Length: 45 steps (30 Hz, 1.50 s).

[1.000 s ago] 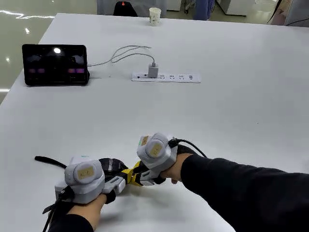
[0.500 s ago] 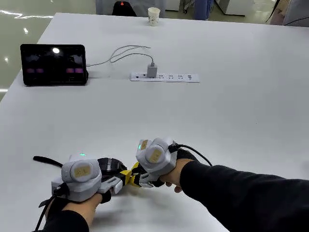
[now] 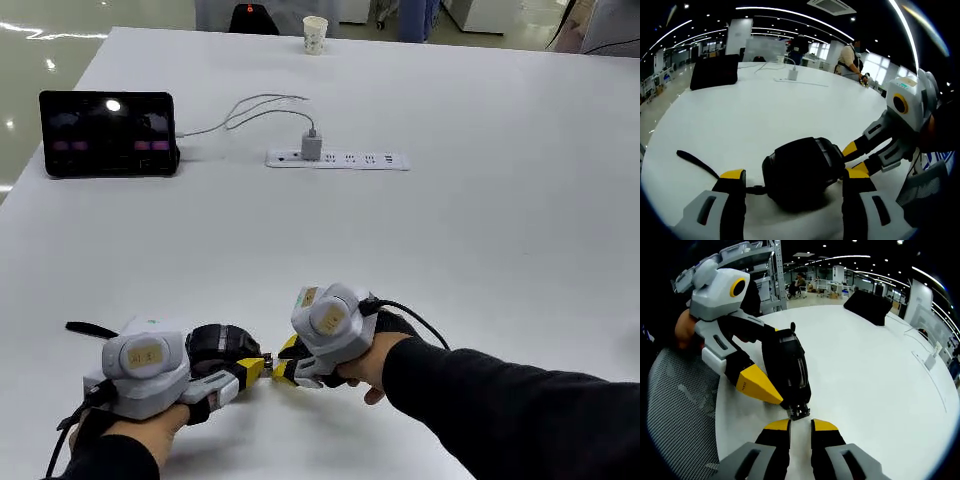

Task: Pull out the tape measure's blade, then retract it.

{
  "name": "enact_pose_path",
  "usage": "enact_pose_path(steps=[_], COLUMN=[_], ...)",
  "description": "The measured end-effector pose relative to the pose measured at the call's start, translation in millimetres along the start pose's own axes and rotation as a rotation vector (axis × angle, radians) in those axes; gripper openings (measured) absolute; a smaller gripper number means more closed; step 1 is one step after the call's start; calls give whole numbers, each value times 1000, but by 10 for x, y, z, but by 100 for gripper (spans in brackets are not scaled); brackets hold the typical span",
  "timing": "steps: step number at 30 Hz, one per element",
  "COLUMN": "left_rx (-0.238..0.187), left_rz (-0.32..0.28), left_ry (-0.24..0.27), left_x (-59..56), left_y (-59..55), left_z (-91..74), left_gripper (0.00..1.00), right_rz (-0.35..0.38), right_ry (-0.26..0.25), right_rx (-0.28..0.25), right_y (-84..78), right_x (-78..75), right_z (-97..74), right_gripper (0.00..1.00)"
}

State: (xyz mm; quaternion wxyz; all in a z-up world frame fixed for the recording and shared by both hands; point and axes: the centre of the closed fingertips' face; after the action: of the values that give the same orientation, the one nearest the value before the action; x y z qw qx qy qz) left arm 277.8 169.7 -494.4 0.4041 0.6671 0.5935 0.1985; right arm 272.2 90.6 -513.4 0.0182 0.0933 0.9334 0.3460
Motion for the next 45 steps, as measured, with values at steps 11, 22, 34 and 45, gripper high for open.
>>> enact_pose_path(steps=[11, 22, 34, 45], left_rx=[22, 43, 60, 144], left_rz=[11, 147, 186, 333], left_ry=[-66, -129, -212, -202], left_x=[-23, 108, 218, 353], left_y=[-40, 32, 157, -12], left_z=[-99, -306, -642, -832], left_gripper=[87, 96, 99, 99], right_rz=[52, 135, 133, 184], right_ry=[-82, -160, -184, -206], right_rx=[-55, -93, -48, -50], right_y=[-114, -405, -758, -996], right_x=[-135, -271, -273, -354], right_z=[-392, -937, -1234, -1429], right_gripper=[18, 27, 36, 50])
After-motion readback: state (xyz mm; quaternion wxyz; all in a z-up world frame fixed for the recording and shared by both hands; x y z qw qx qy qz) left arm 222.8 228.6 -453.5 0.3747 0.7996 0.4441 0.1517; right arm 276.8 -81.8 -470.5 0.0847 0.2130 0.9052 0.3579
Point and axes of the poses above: the centre of the closed fingertips' face, and the gripper's own axes: z roughly forward along the fingers, x roughly to its left, y roughly out of its top, and after that the axes turned 2 degrees about -y, right-handed
